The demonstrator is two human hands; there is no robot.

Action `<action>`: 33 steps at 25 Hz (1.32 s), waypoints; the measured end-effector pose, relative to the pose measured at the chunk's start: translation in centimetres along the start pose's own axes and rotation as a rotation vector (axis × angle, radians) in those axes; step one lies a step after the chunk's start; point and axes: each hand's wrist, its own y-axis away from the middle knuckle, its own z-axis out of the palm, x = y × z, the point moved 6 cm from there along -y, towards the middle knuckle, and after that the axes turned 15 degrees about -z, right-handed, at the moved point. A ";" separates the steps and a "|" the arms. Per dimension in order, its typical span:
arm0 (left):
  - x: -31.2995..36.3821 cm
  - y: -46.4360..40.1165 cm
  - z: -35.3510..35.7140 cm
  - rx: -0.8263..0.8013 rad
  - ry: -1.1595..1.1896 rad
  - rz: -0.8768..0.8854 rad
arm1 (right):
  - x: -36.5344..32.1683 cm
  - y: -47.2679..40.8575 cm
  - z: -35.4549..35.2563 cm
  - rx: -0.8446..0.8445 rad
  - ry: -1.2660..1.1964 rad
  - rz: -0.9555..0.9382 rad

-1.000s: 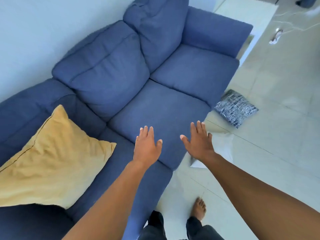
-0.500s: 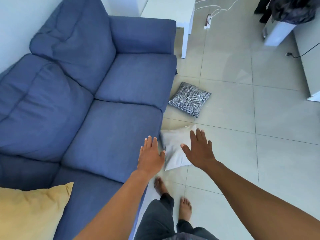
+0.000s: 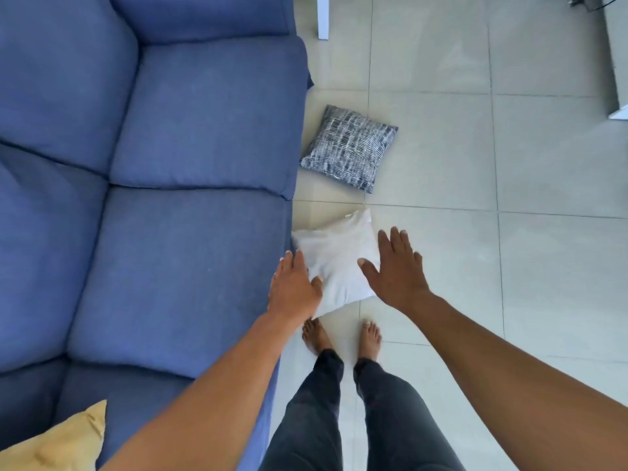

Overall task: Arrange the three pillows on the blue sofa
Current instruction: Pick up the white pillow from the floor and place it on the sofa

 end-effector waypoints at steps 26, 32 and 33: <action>-8.2 -44.4 32.3 -0.138 0.796 -0.701 | 30.5 -35.1 34.5 0.100 -0.537 0.422; -5.2 -42.2 33.5 -0.367 0.922 -0.648 | 28.9 -32.1 34.4 0.147 -0.814 0.433; -4.6 -41.3 33.1 -0.357 0.922 -0.629 | 28.5 -31.1 33.6 0.168 -0.814 0.438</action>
